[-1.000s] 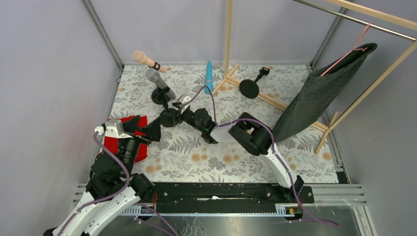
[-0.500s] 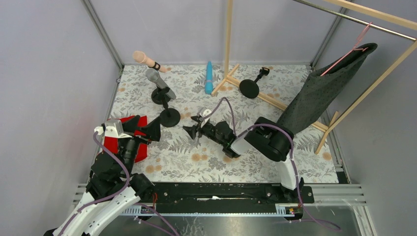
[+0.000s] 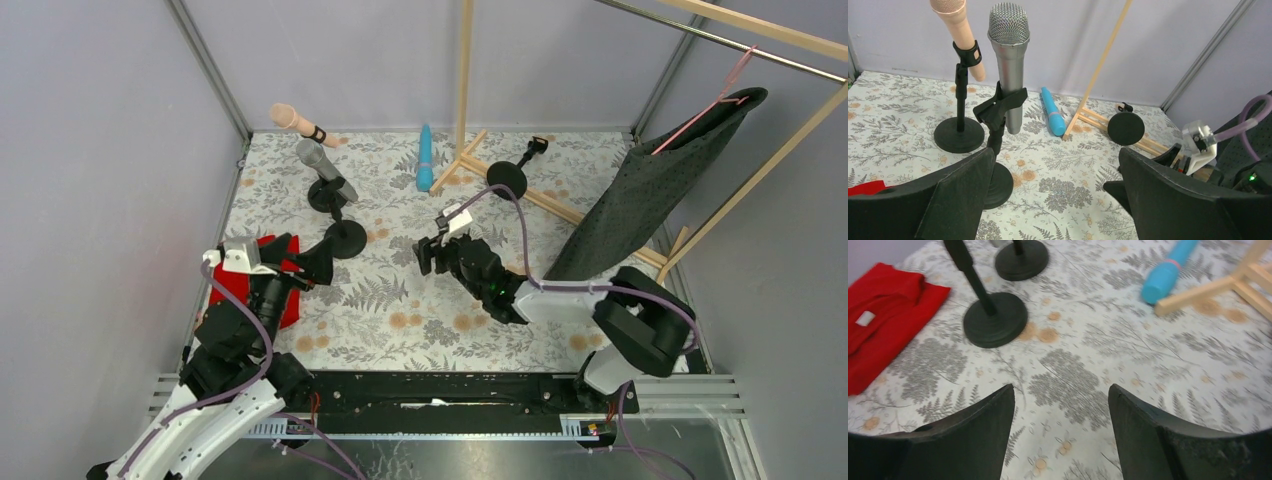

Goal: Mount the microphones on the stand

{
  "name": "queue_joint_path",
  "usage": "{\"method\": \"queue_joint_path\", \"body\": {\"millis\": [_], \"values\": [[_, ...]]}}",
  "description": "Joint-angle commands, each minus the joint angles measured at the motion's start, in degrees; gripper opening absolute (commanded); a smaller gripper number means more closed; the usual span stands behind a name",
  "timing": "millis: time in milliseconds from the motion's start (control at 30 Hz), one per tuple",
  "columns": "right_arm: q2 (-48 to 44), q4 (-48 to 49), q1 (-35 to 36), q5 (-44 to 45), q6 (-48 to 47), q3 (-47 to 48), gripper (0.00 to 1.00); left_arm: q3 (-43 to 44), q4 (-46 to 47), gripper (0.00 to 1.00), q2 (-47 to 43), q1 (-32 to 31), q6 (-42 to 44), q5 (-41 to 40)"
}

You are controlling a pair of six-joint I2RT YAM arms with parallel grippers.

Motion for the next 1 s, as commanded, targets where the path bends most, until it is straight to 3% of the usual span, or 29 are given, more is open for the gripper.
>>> {"method": "queue_joint_path", "body": {"millis": [0, 133, 233, 400, 633, 967], "values": [[-7.03, -23.46, -1.08, 12.13, 4.67, 3.42, 0.76, 0.52, 0.33, 0.99, 1.75, 0.34, -0.61, 1.0], [-8.35, -44.09, -6.48, 11.34, 9.96, 13.38, 0.77, 0.59, 0.21, 0.99, 2.29, 0.34, -0.78, 1.08], [-7.44, -53.66, -11.88, 8.84, 11.45, 19.15, 0.78, 0.67, 0.02, 0.99, 2.66, 0.36, -0.78, 1.11], [-3.77, -59.61, -19.66, 3.07, 14.36, 27.51, 0.78, 0.99, -0.52, 0.99, 3.51, 0.44, -0.87, 0.89], [1.74, -62.55, -26.94, 3.26, 15.73, 36.91, 0.79, 1.16, -0.77, 0.99, 4.22, 0.43, -1.14, 1.24], [14.57, -65.35, -37.59, 1.31, 24.72, 49.67, 0.79, 1.44, -1.2, 0.99, 5.24, 0.44, -1.48, 1.97]]}}
